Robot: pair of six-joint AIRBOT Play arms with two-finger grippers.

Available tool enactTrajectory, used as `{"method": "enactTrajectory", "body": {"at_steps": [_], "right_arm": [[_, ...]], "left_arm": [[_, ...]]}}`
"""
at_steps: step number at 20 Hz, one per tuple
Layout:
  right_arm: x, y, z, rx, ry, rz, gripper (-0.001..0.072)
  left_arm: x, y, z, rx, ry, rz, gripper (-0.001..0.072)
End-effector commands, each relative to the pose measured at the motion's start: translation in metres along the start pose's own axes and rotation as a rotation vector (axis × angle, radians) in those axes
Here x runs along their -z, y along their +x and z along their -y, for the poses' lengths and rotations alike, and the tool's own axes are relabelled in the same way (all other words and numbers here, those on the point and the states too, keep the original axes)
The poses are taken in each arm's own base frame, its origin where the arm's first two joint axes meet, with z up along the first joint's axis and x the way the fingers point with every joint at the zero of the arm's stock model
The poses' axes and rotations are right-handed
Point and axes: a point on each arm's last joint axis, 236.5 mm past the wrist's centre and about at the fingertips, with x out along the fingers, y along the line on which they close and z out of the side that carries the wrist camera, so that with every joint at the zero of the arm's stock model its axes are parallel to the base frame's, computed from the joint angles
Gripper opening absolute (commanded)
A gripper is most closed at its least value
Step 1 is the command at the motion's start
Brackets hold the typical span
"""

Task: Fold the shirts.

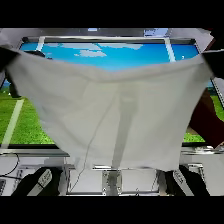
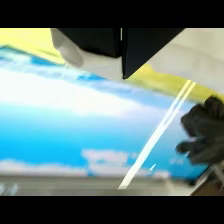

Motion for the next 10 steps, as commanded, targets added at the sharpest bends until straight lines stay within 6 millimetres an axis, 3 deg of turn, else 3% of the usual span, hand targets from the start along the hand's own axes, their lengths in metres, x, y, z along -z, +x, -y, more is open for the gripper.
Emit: {"method": "enactTrajectory", "body": {"at_steps": [1,3,5,7,10], "right_arm": [[0.081,0.086,0.045,-0.067,0.137,-0.224,0.0029],[0.129,0.132,0.080,0.007,0.162,-0.318,0.0029],[0.160,0.167,0.108,0.063,0.188,-0.353,0.0029],[0.173,0.193,0.134,0.110,0.239,-0.335,0.0029],[0.179,0.208,0.160,0.172,0.268,-0.306,0.0029]], "left_arm": [[0.102,0.108,-0.059,-0.088,-0.028,-0.281,0.0013],[0.133,0.155,-0.113,-0.248,-0.059,-0.298,0.0012],[0.149,0.191,-0.155,-0.340,-0.198,-0.282,0.0012],[0.158,0.217,-0.177,-0.368,-0.247,-0.266,0.0013],[0.172,0.231,-0.186,-0.369,-0.266,-0.290,0.0013]]}}
